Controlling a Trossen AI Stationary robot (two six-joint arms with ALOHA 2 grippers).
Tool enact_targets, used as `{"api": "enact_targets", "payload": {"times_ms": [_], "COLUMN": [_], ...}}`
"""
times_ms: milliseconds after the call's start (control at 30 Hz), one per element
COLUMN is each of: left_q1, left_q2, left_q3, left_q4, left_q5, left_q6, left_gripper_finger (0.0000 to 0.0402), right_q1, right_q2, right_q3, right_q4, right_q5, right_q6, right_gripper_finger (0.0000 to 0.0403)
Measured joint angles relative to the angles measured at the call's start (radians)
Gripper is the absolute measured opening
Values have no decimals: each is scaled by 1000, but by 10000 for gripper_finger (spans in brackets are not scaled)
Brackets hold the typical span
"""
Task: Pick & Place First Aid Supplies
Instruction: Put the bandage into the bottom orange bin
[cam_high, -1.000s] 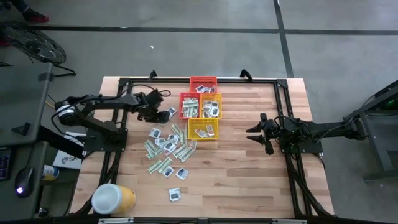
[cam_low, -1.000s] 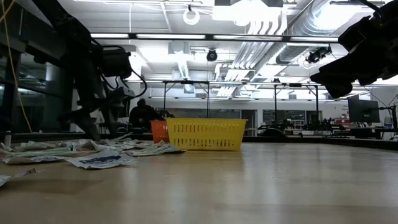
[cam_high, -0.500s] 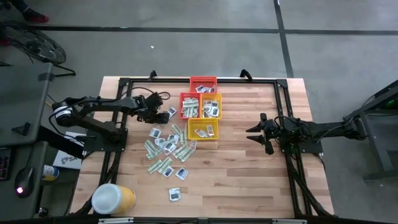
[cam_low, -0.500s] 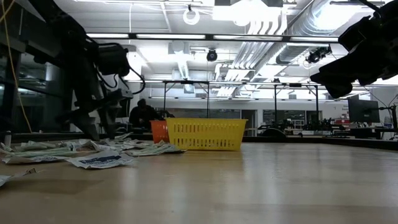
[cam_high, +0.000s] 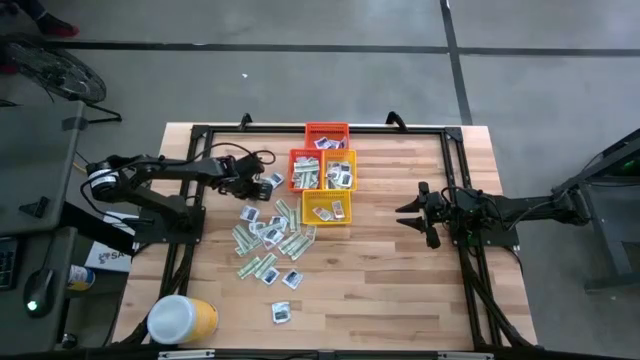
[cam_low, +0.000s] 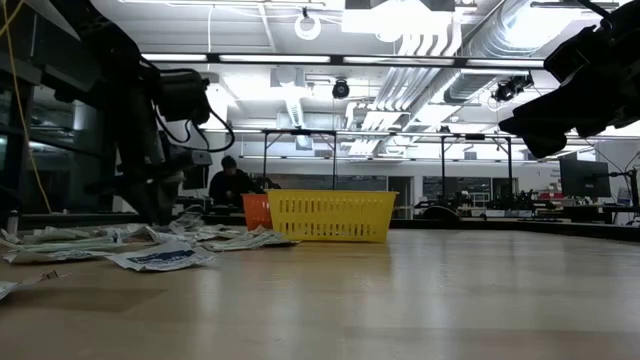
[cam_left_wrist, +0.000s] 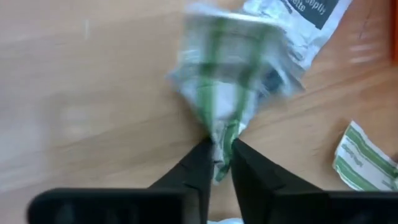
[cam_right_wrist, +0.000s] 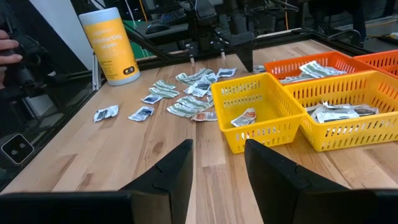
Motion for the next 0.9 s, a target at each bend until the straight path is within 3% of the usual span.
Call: {"api": "enact_targets", "payload": {"times_ms": [200,533,900], "left_q1": [0,-1,-22], "left_q2": [-34,-127,-230], "left_q3": [30,78,89], "left_q4": [-46,-169,-164], "left_q5": [20,54,84], "left_q6": [21,31,3], "left_gripper_finger": [6,13,13], "right_q1": [0,0,0], "right_q2": [0,0,0], "right_q3": [0,0,0], "right_q4": [0,0,0], "right_q5": [0,0,0], "right_q6": [0,0,0], "right_gripper_finger": [139,139,139]}}
